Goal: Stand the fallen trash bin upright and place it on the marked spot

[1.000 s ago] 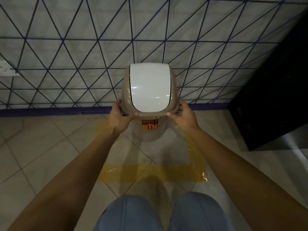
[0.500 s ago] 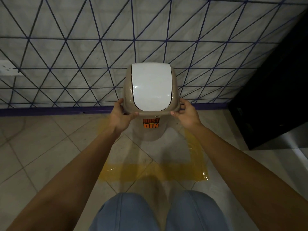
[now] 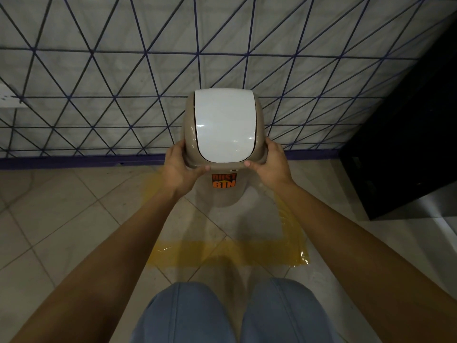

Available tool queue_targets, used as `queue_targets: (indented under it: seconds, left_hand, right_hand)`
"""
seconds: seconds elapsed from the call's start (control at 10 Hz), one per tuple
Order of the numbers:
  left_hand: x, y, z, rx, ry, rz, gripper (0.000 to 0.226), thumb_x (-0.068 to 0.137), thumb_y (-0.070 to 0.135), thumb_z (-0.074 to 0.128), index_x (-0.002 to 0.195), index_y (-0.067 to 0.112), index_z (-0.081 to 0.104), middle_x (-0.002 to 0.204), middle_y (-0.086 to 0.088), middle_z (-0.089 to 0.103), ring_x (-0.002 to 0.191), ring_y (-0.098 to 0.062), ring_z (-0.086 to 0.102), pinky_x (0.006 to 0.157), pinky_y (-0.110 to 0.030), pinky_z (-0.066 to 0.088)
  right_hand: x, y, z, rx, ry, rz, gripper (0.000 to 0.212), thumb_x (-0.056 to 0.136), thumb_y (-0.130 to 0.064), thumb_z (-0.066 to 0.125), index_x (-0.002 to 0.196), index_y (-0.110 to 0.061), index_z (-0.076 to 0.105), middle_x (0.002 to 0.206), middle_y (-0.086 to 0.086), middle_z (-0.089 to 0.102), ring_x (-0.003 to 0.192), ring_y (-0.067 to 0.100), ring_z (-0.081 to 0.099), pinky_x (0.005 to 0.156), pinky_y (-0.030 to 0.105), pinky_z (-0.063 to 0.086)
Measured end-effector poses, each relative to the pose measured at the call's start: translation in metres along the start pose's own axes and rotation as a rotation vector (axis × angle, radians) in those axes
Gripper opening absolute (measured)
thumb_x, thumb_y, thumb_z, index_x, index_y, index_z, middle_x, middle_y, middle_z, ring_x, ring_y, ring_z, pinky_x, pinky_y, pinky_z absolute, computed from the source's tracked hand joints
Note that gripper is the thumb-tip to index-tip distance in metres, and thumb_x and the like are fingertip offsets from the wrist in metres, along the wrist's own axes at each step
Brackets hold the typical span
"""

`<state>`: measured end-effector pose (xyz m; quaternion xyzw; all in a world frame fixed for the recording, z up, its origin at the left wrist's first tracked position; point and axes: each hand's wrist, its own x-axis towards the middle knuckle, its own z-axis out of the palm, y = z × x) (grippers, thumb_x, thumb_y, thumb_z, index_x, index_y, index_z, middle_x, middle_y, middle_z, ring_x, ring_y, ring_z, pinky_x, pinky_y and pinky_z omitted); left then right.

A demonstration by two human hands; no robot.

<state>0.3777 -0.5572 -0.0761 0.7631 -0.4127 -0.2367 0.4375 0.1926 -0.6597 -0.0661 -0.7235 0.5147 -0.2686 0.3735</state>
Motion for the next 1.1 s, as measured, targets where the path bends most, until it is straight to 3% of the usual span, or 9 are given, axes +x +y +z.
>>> queue_targets:
  seconds: [0.2, 0.5, 0.7, 0.8, 1.0, 1.1]
  left_hand:
    - [0.007, -0.001, -0.001, 0.043, 0.000, -0.014, 0.088, 0.067, 0.026, 0.081, 0.141, 0.017, 0.033, 0.142, -0.005, 0.033, 0.124, -0.021, 0.040, 0.099, -0.030, 0.036]
    - [0.002, 0.005, 0.000, 0.049, 0.041, -0.054, 0.091, 0.067, 0.026, 0.081, 0.143, 0.020, 0.031, 0.142, -0.004, 0.038, 0.127, -0.023, 0.042, 0.103, -0.037, 0.038]
    - [-0.013, 0.013, 0.000, 0.061, 0.205, 0.033, 0.077, 0.067, 0.024, 0.080, 0.134, 0.016, 0.043, 0.128, -0.005, 0.053, 0.115, -0.018, 0.051, 0.096, -0.030, 0.044]
    - [-0.020, 0.019, -0.001, 0.131, 0.244, 0.117, 0.065, 0.070, 0.026, 0.077, 0.128, 0.017, 0.049, 0.123, -0.004, 0.053, 0.115, -0.019, 0.047, 0.092, -0.027, 0.039]
    - [-0.036, 0.049, -0.011, 0.183, 0.110, 0.161, 0.056, 0.079, 0.025, 0.070, 0.129, 0.015, 0.047, 0.131, -0.008, 0.049, 0.123, -0.022, 0.041, 0.094, -0.025, 0.033]
    - [-0.048, 0.083, -0.019, 0.170, 0.017, 0.097, 0.057, 0.081, 0.024, 0.068, 0.132, 0.015, 0.045, 0.135, -0.009, 0.046, 0.126, -0.023, 0.039, 0.096, -0.027, 0.032]
  right_hand:
    - [-0.001, 0.001, 0.001, -0.021, 0.004, -0.027, 0.084, 0.075, -0.019, 0.073, 0.144, -0.014, 0.026, 0.143, 0.009, 0.034, 0.131, 0.022, 0.034, 0.105, 0.027, 0.028]
    - [-0.003, 0.001, 0.000, -0.027, -0.015, -0.021, 0.083, 0.076, -0.022, 0.073, 0.144, -0.015, 0.026, 0.143, 0.008, 0.034, 0.131, 0.022, 0.034, 0.104, 0.027, 0.028]
    - [-0.011, -0.001, -0.003, -0.032, 0.016, -0.015, 0.077, 0.079, -0.028, 0.069, 0.143, -0.016, 0.026, 0.142, 0.009, 0.033, 0.132, 0.024, 0.033, 0.107, 0.035, 0.030]
    - [-0.014, -0.006, -0.006, -0.058, 0.043, 0.018, 0.080, 0.080, -0.034, 0.068, 0.143, -0.011, 0.024, 0.145, 0.011, 0.030, 0.135, 0.026, 0.029, 0.108, 0.037, 0.029]
    - [-0.031, -0.029, -0.032, -0.090, 0.026, 0.118, 0.080, 0.082, -0.038, 0.065, 0.145, -0.014, 0.022, 0.151, 0.008, 0.025, 0.138, 0.024, 0.021, 0.109, 0.037, 0.026]
    - [-0.041, -0.048, -0.057, -0.085, 0.007, 0.174, 0.078, 0.082, -0.039, 0.063, 0.144, -0.015, 0.022, 0.150, 0.008, 0.024, 0.138, 0.024, 0.022, 0.109, 0.037, 0.026]
